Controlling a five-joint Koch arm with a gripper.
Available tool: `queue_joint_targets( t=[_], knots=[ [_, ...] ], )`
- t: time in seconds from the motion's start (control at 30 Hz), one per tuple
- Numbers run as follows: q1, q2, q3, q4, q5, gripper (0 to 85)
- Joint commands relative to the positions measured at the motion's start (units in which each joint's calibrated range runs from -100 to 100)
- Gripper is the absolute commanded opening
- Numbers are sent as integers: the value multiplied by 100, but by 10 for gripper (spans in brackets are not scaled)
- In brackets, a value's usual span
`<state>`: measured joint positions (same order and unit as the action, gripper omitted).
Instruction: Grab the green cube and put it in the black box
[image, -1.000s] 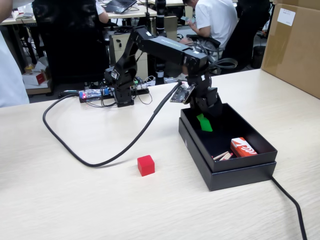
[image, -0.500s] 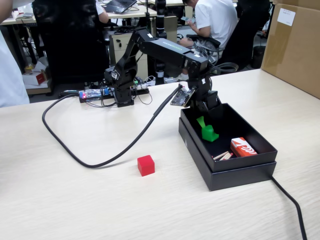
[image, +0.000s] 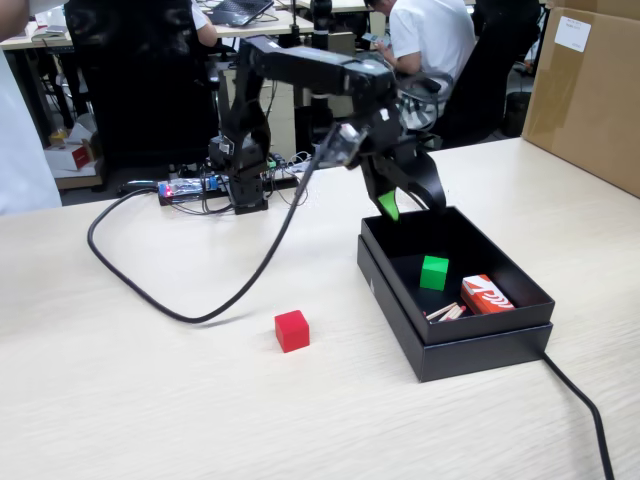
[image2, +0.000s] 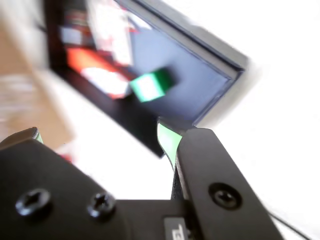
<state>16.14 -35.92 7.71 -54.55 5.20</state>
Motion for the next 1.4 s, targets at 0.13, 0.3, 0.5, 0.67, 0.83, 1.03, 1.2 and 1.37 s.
queue_joint_targets(
  t=[0.13, 0.3, 0.5, 0.67, 0.83, 1.03, 1.2, 1.37],
  knots=[
    [-659, -2874, -617, -18, -249, 463],
    [-1123, -4124, -1705, -18, -352, 465],
    [-1568, -5708, -3727, 25, -459, 483],
    [-1744, -6408, -5141, 42, -454, 496],
    [-1846, -6408, -5975, 319, -371, 497],
    [-1871, -6408, -7236, 1572, -400, 491],
    [-1890, -6385, -8160, 2548, -425, 489],
    [-1949, -6316, -9239, 4146, -664, 480]
  ],
)
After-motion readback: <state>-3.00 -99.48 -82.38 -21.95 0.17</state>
